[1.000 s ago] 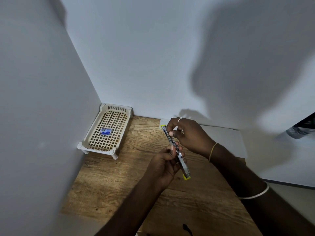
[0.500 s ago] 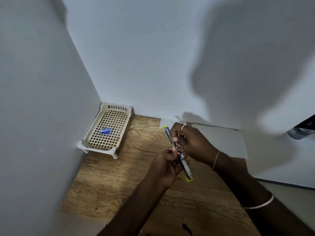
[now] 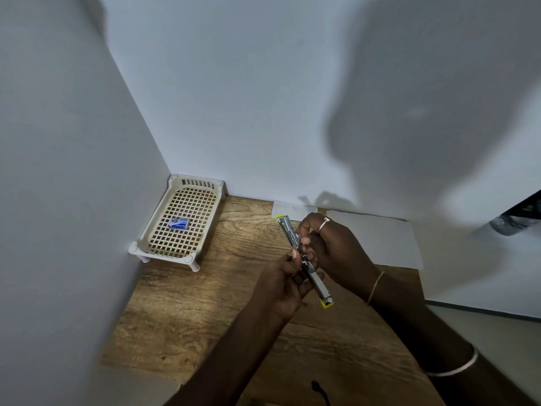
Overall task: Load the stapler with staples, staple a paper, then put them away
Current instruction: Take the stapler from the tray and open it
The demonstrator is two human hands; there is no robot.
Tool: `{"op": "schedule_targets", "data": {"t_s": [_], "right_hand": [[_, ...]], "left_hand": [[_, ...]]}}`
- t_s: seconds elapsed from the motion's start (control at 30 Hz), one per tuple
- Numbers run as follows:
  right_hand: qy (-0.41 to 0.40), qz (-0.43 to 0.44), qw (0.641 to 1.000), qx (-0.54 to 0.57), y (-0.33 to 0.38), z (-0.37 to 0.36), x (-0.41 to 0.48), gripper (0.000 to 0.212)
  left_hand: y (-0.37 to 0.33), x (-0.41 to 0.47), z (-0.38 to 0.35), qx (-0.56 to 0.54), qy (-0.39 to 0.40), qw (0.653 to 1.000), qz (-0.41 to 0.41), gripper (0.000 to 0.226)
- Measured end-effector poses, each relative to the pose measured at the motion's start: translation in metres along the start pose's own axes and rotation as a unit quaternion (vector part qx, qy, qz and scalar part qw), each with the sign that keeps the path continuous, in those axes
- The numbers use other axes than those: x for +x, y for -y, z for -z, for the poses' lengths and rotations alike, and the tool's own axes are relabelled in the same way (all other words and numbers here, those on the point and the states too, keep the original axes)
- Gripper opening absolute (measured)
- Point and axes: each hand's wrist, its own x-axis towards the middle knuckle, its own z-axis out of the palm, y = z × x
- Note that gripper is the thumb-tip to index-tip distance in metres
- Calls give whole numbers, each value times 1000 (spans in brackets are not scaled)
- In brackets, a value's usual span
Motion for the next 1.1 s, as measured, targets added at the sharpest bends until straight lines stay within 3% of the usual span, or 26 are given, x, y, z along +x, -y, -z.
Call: {"op": "schedule_targets", "data": {"t_s": [0.13,0.23,0.4,0.47,0.57,0.73,0.9,1.03,1.1], "right_hand": [[-48,53,993,-91,6,2,-6,22],[-62,91,985,-132,6,3,-11,14],[-74,100,982,-144,1,2,-22,11],[-69,102,975,-184,-1,1,-24,20],[-71,50,984,-154,-5,0,-29,35],[-87,-80,992,-42,-10,-10,-43,53],[-88,-94,990,-57,-16,-14,-56,40],[-86,-112,982,-124,-31,-13,-60,37],[-72,-126,977,-157,-40,-12,-61,32]], "left_hand": [[-6,2,0,-4,4,1000,-10,47],[-9,2,1,-5,-9,1000,-7,31],[-12,7,3,-1,-13,1000,-12,23],[-11,8,5,-3,-12,1000,-8,21],[-9,9,4,-16,-9,1000,-9,11],[-8,15,4,-31,-8,999,-28,15],[3,23,10,7,2,998,-58,34],[11,27,20,62,31,993,-90,17],[15,32,34,131,29,984,-114,29]]}}
